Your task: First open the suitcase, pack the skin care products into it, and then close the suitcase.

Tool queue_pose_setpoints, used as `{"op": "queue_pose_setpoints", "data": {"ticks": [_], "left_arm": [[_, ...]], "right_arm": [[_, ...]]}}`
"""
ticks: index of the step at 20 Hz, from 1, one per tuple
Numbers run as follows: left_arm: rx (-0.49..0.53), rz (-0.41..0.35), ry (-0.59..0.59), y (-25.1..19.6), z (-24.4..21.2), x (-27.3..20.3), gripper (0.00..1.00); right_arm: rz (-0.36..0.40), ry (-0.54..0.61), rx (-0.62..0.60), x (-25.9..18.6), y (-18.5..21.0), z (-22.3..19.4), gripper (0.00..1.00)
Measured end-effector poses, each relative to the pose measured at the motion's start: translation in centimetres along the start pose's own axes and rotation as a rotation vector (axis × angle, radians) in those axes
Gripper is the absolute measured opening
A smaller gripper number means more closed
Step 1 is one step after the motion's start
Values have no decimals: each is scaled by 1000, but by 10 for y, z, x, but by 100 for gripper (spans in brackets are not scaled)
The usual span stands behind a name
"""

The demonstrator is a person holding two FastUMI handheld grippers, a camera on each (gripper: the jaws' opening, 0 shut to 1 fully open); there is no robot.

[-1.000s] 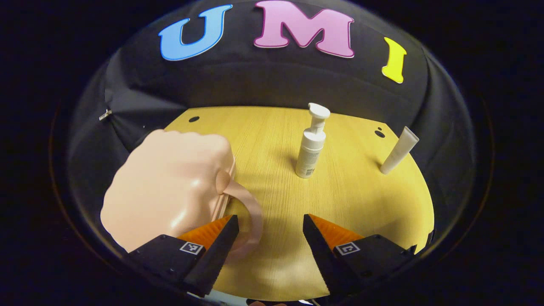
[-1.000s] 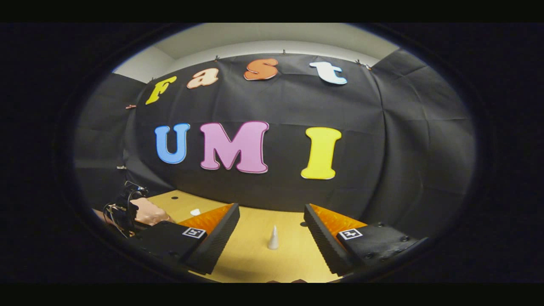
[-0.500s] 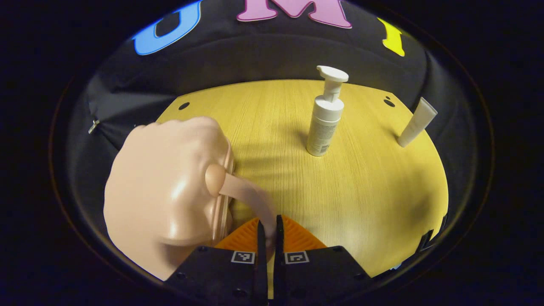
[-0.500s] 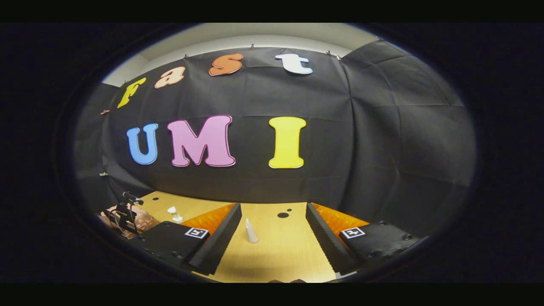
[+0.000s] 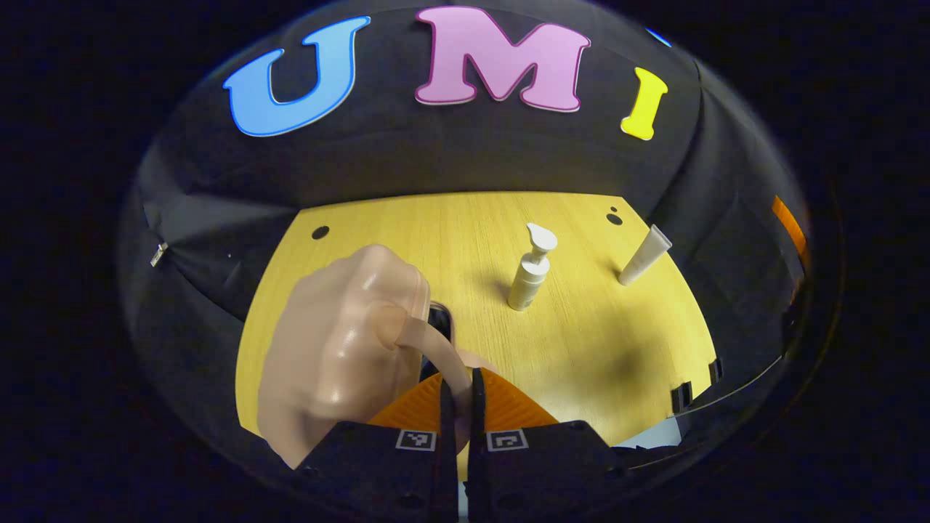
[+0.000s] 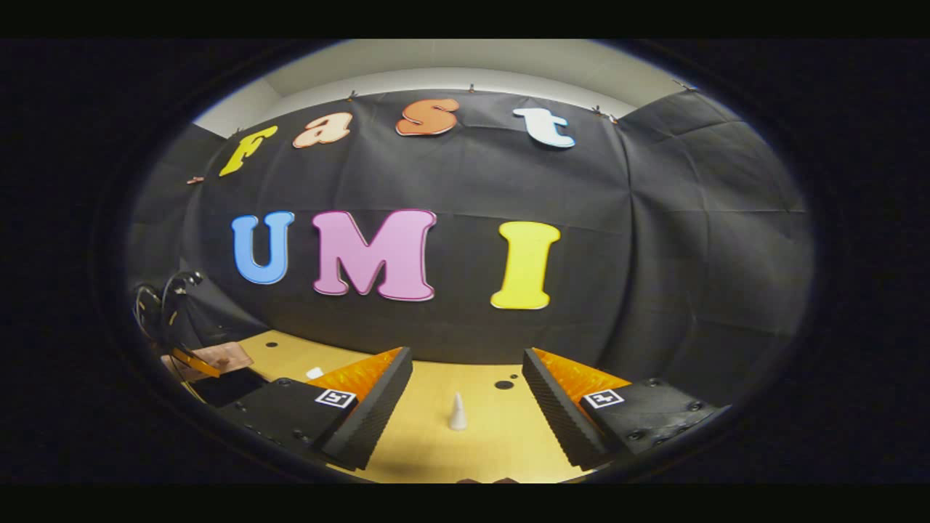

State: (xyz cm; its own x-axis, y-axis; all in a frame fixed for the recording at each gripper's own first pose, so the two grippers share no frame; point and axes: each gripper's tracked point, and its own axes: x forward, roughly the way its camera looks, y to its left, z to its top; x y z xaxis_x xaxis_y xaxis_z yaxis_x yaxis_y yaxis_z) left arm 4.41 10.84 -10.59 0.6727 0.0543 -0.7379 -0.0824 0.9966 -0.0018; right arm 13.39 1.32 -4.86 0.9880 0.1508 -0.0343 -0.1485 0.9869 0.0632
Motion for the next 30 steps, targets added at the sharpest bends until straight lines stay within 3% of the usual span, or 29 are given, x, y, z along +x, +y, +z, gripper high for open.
{"op": "queue_pose_setpoints", "data": {"ticks": [1,4,9,13,18,23,26,30], "left_arm": [[-31,2,-18,14,9,-12,11],[-67,30,-72,69,34,-39,11],[31,236,-117,183,57,-64,11],[149,413,-130,278,67,-54,10],[120,527,-58,378,39,-12,8],[-57,484,72,457,-30,56,8],[-144,434,112,480,-75,101,8],[-140,461,189,484,-113,136,14]], "right_arm": [[17,-4,4,5,12,2,93],[51,-6,1,14,39,8,97],[54,-3,-30,11,58,8,98],[25,27,-55,3,66,2,98],[-7,44,-99,-8,81,7,98],[-32,82,-98,-12,113,6,98],[-28,132,-108,-15,134,-2,98],[-20,196,-80,-24,161,-15,98]]}}
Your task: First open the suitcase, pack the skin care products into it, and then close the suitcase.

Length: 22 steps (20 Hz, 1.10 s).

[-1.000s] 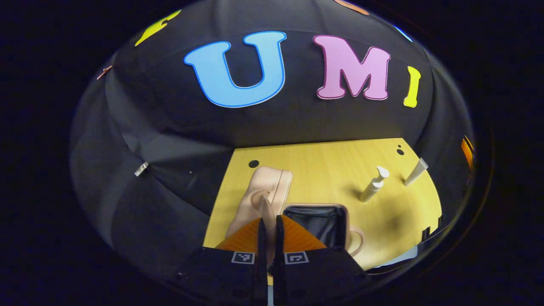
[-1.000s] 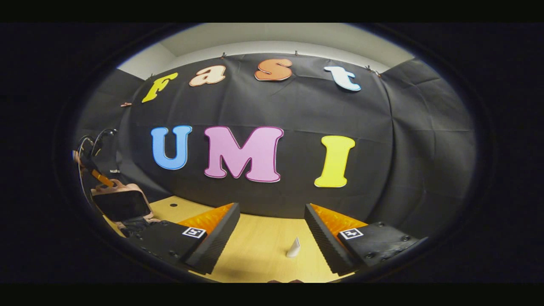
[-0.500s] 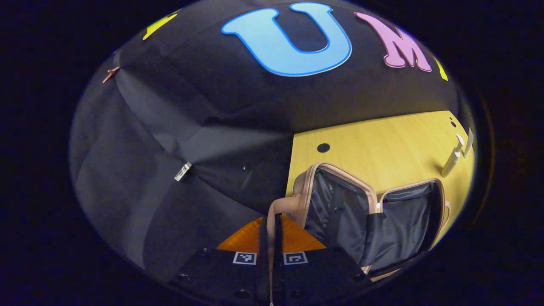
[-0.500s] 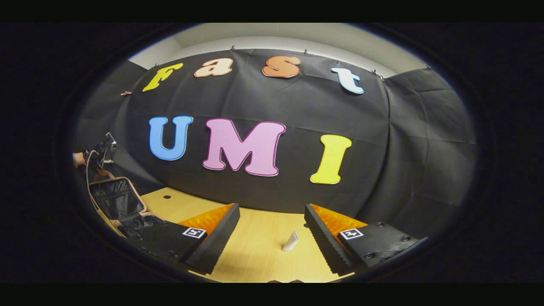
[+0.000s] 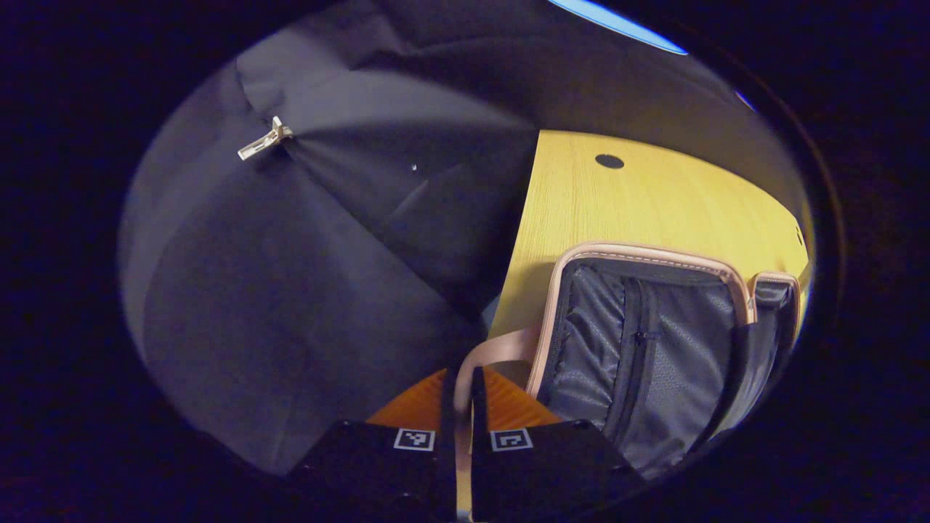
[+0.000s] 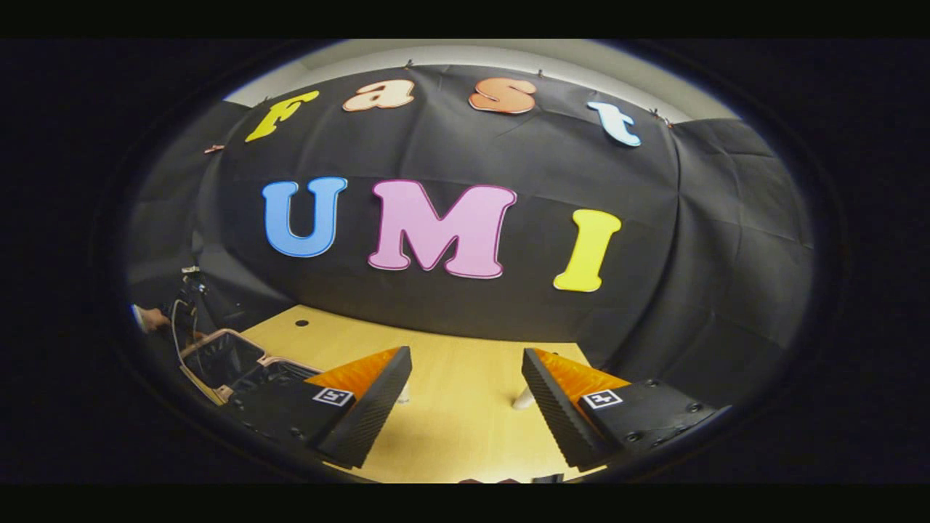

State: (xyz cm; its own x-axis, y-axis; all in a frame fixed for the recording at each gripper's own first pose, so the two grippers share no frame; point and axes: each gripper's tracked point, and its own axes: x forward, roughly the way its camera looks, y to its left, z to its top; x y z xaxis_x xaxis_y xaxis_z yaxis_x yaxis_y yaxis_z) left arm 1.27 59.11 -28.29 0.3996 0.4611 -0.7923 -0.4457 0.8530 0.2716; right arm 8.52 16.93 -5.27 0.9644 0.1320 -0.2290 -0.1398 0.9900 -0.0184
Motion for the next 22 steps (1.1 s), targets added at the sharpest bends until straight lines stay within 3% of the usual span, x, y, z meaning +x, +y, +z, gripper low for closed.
{"op": "queue_pose_setpoints", "data": {"ticks": [4,7,10,11,15,21,22], "left_arm": [[111,33,-45,9,2,6,20],[125,47,-146,21,22,-5,37],[118,126,-349,30,64,-41,100],[102,102,-392,19,69,-60,98],[52,-213,-514,-90,73,-130,97],[30,-645,-497,-316,38,-238,98],[22,-683,-494,-347,37,-246,98]], "right_arm": [[-9,9,20,-6,15,-7,98],[-16,9,42,-4,17,-14,98],[-37,28,53,2,10,-28,98],[-47,34,55,4,6,-33,98],[-97,69,80,12,-11,-59,98],[-132,102,86,22,-49,-90,98],[-138,116,86,26,-58,-97,97]]}}
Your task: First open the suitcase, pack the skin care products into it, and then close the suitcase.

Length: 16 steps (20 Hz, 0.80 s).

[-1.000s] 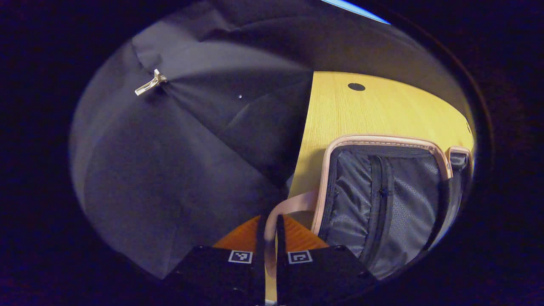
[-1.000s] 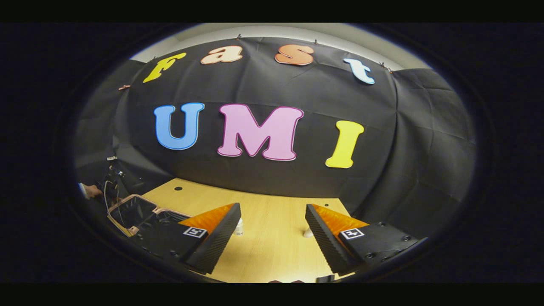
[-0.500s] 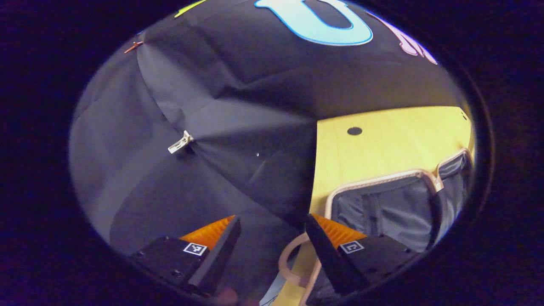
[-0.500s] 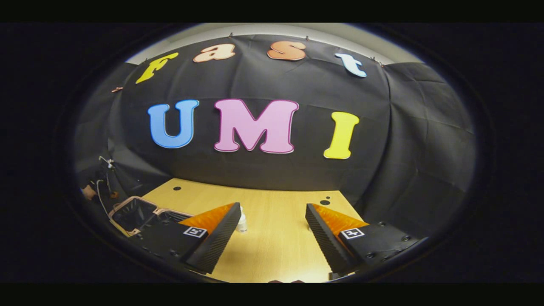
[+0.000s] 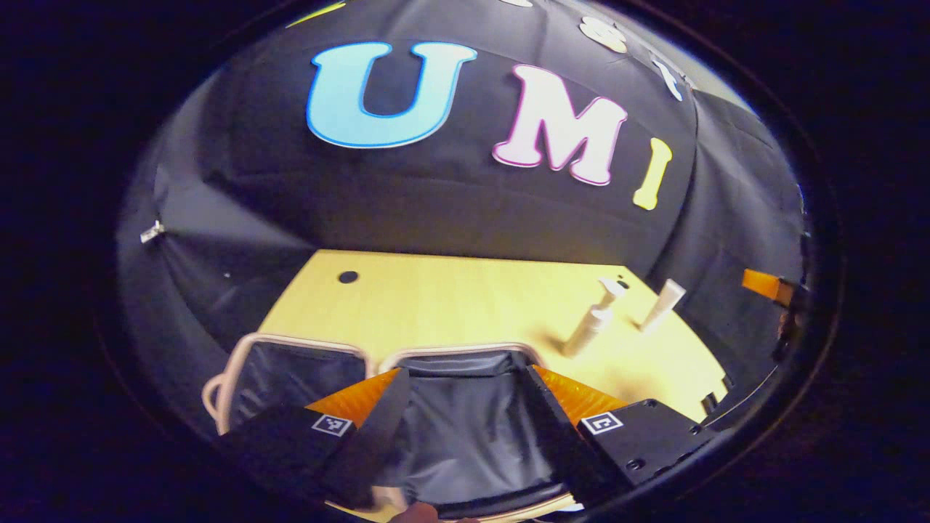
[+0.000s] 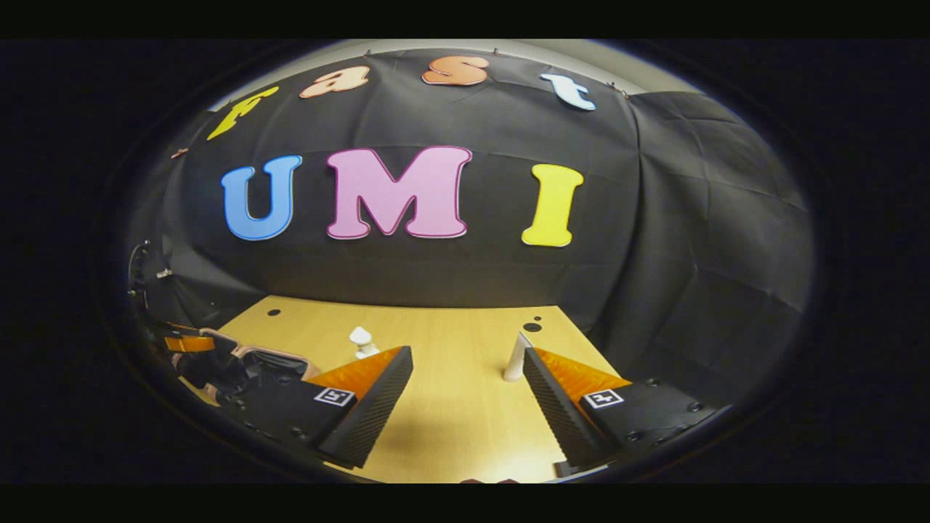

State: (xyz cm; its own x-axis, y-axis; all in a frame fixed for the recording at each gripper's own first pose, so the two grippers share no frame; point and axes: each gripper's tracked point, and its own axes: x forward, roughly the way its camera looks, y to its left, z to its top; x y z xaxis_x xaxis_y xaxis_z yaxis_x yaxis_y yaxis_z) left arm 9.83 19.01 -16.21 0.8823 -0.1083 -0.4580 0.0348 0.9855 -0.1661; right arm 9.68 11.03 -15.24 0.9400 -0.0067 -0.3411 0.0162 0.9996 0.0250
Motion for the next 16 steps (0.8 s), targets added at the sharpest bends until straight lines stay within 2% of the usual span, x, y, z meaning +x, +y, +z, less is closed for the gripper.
{"op": "queue_pose_setpoints", "data": {"ticks": [1,2,3,6,12,16], "left_arm": [[4,-16,8,-24,-5,17,98],[14,10,41,-39,-12,30,98],[18,5,73,-58,-23,40,98],[34,-30,177,-108,-45,75,96],[162,-12,200,-157,-55,147,96],[157,81,212,-158,-62,189,97]], "right_arm": [[3,7,10,7,-7,-4,98],[9,18,20,13,-13,-7,98],[19,31,22,21,-19,-12,100],[31,72,-15,51,-39,-30,98],[104,166,-16,123,-59,-74,98],[146,180,-31,176,-72,-99,98]]}}
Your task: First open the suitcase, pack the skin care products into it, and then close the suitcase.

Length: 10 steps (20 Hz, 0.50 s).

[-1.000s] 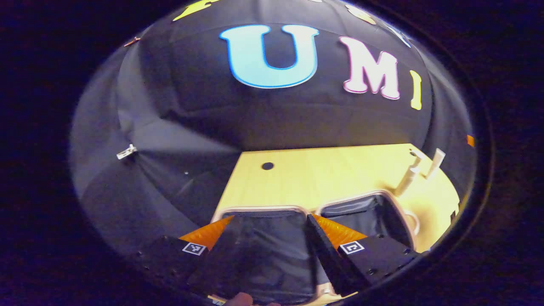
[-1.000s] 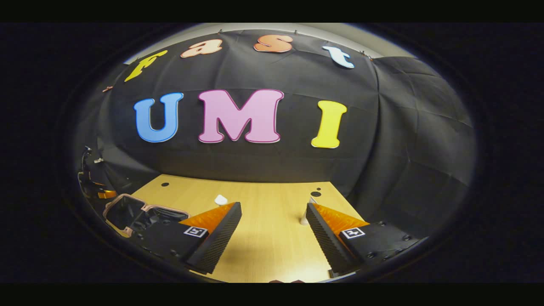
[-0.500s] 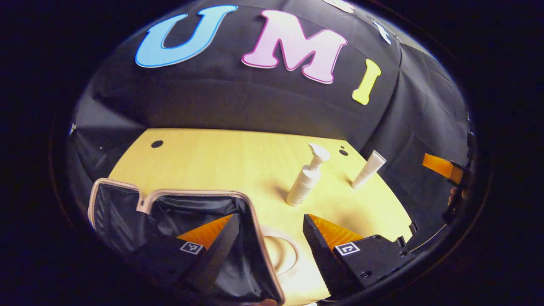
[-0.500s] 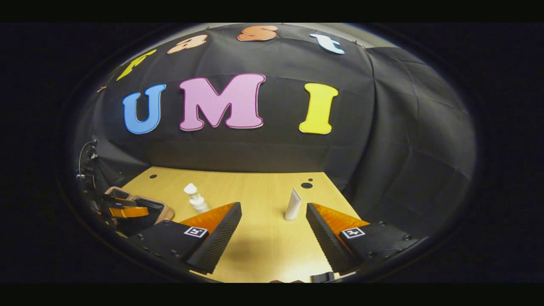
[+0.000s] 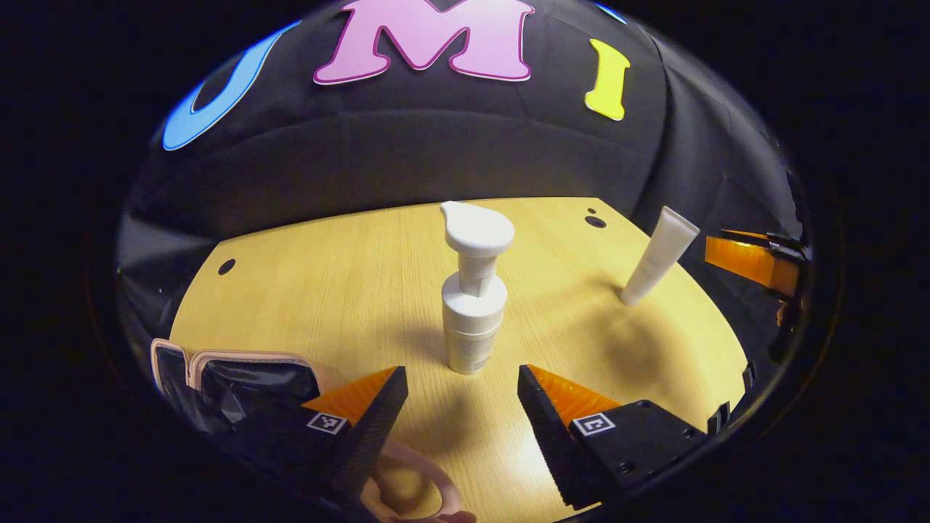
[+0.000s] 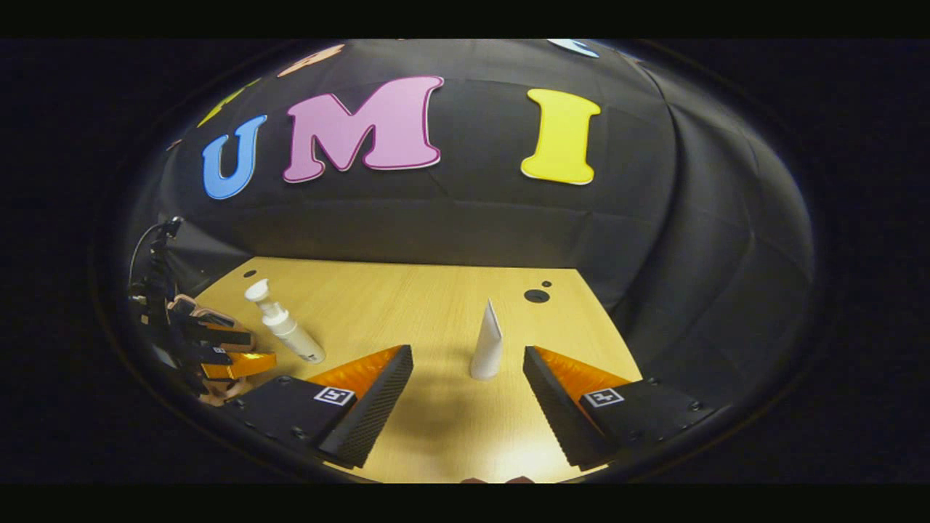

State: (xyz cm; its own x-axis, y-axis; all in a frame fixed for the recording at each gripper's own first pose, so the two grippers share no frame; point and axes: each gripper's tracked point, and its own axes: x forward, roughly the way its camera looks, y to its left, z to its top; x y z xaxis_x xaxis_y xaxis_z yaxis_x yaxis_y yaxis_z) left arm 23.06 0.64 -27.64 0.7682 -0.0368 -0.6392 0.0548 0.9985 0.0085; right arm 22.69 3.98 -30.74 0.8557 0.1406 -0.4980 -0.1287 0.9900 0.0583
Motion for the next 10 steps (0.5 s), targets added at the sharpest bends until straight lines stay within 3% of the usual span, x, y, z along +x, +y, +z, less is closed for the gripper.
{"op": "queue_pose_setpoints", "data": {"ticks": [3,9,10], "left_arm": [[-46,39,-7,-2,5,22,96],[14,74,-21,-7,18,66,96],[20,73,0,-10,15,73,96]], "right_arm": [[9,63,5,38,-14,-25,98],[25,147,75,92,-17,-55,98],[48,170,95,99,-10,-62,92]]}}
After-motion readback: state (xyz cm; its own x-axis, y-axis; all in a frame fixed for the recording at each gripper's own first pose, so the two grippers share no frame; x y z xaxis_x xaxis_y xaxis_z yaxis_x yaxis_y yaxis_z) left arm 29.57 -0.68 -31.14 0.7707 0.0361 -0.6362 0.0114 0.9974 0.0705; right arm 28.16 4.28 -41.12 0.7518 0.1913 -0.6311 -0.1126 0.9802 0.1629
